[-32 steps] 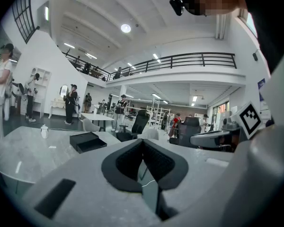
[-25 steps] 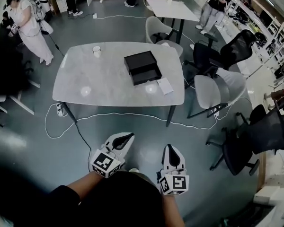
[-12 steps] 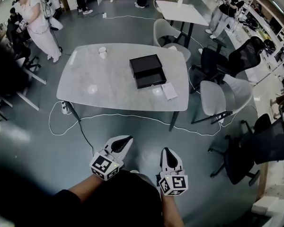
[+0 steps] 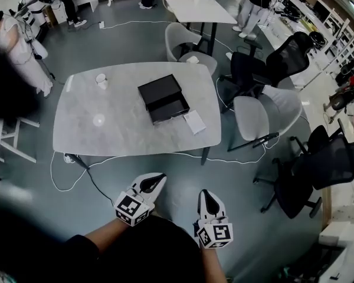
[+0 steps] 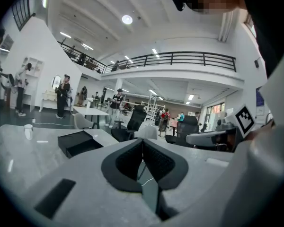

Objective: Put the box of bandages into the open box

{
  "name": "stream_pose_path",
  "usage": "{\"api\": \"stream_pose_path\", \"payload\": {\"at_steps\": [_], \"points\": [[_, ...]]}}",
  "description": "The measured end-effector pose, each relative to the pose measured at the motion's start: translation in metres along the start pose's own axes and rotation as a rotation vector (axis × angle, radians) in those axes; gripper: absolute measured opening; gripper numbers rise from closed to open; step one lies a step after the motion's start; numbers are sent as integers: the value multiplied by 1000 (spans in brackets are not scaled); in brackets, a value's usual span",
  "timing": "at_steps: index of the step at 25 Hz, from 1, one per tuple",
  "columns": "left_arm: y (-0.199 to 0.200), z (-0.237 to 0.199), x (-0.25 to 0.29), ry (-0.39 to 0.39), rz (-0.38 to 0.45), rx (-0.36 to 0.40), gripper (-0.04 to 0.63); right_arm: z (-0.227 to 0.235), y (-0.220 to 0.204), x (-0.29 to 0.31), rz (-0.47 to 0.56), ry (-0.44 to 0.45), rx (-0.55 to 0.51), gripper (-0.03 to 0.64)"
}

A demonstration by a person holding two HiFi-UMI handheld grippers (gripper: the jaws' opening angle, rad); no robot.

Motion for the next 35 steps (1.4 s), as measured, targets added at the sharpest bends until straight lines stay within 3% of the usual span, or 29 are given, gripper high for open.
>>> {"api": "stream_pose_path", "payload": {"at_steps": [7, 15, 23, 29, 35], "points": [[7, -53, 64, -142, -32, 30, 17, 14, 11, 78, 6, -97, 7, 14], [17, -135, 70, -162, -51, 17, 17, 8, 20, 155, -12, -153, 16, 14], [2, -163, 85, -185, -77, -56, 17, 10, 21, 189, -56, -158, -7, 14], [-2, -165, 122, -150, -82, -61, 17, 47, 47, 210, 33, -170, 86, 14], [-11, -172, 182, -48, -120, -47, 17, 106, 77, 261, 66, -41, -16, 14]]}}
Point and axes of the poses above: the fingertips, and each gripper's own axes: x forward along the fingers, z to its right, y out of its top, the point moved 3 cm from there along -x, backward along the fingers, and after that the axes turned 5 degrees about z, right-handed, at the moved point
